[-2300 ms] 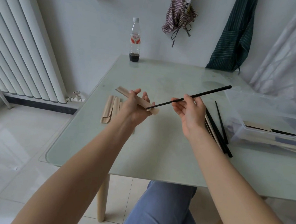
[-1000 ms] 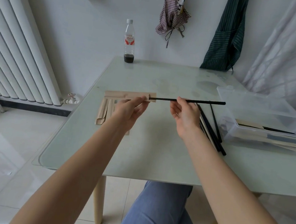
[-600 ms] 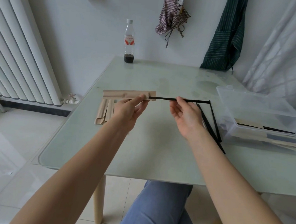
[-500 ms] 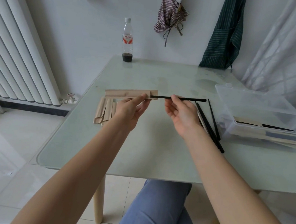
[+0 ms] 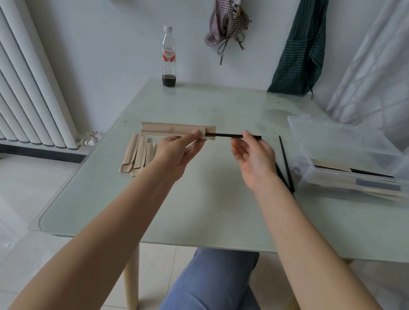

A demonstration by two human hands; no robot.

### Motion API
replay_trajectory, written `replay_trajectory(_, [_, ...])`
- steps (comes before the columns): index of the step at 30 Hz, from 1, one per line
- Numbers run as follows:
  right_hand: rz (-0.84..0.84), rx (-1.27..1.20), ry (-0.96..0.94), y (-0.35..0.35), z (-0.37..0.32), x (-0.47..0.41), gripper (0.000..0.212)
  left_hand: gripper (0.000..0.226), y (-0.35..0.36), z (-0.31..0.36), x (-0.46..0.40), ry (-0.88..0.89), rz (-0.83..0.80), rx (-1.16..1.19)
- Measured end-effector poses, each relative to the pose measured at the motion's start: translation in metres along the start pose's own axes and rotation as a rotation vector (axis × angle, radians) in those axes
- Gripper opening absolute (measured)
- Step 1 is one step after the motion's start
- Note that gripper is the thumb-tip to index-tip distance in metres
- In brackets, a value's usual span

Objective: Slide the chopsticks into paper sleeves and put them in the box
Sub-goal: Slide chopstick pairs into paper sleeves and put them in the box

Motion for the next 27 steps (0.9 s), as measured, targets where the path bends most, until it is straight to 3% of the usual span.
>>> replay_trajectory(5, [0.032,0.212,0.025,-0.022,-0.001,0.001,0.016,0.01,-0.004,-0.011,-0.005,-0.017,0.033,0.0])
replay_trajectory(11, [0.179,1.217,-0.132,-0.05,-0.038,-0.009,0.033,0.013,-0.015,-0.019,-0.007,-0.06,0.143,-0.09])
replay_trajectory(15, [0.138,1.796,0.139,-0.058,-0.024,-0.023,0.017,0.011,-0.026,-0.021,-0.007,-0.107,0.198,-0.2])
replay_trajectory(18, [0.123,1.906,0.289,-0.058,-0.017,-0.023,0.022,0.01,-0.026,-0.022,-0.008,-0.112,0.182,-0.225])
replay_trajectory(27, [0.05,2.023,0.475,-0.047,-0.01,-0.022,0.038,0.007,-0.028,-0.021,-0.01,-0.116,0.173,-0.213])
Point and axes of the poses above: each hand's wrist, its own x-axis away from the middle knuckle, its own y-axis out of the palm, z = x × y, the point moved 10 cm from there along -x, towards the middle knuckle, and after that the axes turned 12 degrees about -z, right-handed, at the moved point
